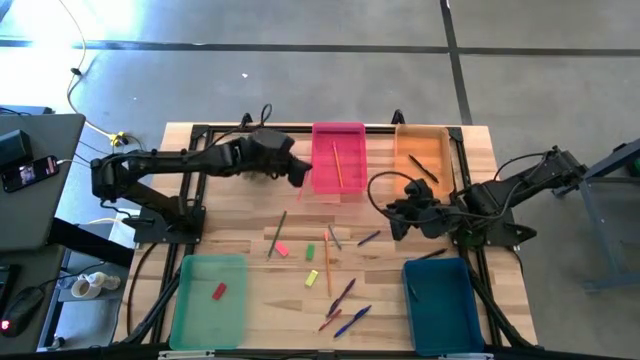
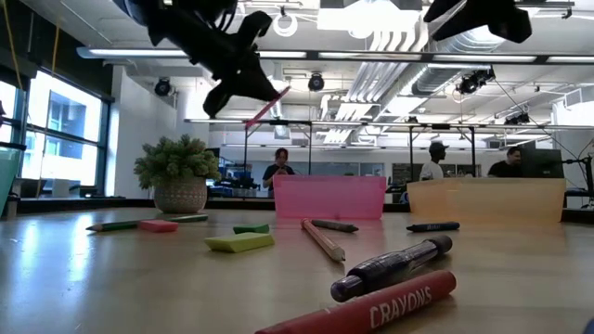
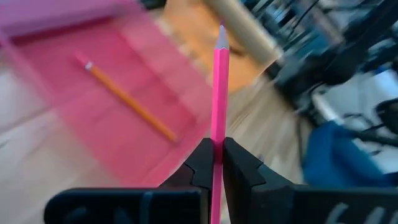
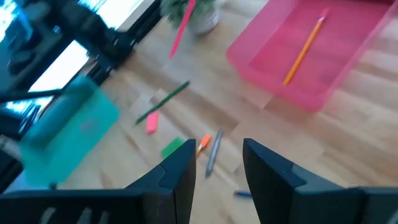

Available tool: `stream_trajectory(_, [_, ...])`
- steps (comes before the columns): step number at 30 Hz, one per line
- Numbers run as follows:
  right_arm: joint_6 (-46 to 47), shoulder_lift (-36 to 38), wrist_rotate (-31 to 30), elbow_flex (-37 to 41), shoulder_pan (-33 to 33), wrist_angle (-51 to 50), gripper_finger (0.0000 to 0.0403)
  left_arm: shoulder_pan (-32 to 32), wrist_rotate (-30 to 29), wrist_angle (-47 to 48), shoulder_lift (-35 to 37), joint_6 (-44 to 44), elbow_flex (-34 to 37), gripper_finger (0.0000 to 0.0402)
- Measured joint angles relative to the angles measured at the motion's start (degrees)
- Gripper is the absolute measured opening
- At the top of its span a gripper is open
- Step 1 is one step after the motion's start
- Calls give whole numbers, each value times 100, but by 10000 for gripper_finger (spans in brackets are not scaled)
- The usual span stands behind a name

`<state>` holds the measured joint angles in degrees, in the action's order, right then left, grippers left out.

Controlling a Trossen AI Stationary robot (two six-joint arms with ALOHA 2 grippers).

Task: Sort crayons/erasers/pens/pencils in bins
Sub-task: Put the pink pencil into the pink bin

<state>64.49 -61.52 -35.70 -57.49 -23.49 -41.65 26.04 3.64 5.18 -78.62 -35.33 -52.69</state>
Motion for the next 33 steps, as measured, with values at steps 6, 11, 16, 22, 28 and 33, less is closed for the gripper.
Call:
stream_trajectory(6, [-173,0,-134,0,659,-10,125,353,237,-1040,-210,-2,0,5])
stream_trajectory(11, [-995,0,321,0,1327,-13,125,487,100,-1632,-506,-81,-7,5])
stream_trajectory(16, [-2101,0,1215,0,2044,-13,125,503,-226,-2126,-915,-657,-7,5])
stream_trajectory(22, [-3498,-1,1914,0,2802,-13,125,509,-496,-2697,-1471,-1092,-23,5])
stream_trajectory(28, [-5063,-2,2364,0,3265,-11,125,509,-866,-2593,-2060,-1147,-242,5])
stream_trajectory(33, [-5440,-2,2990,0,3497,-12,125,507,-868,-2390,-2446,-1118,-541,5])
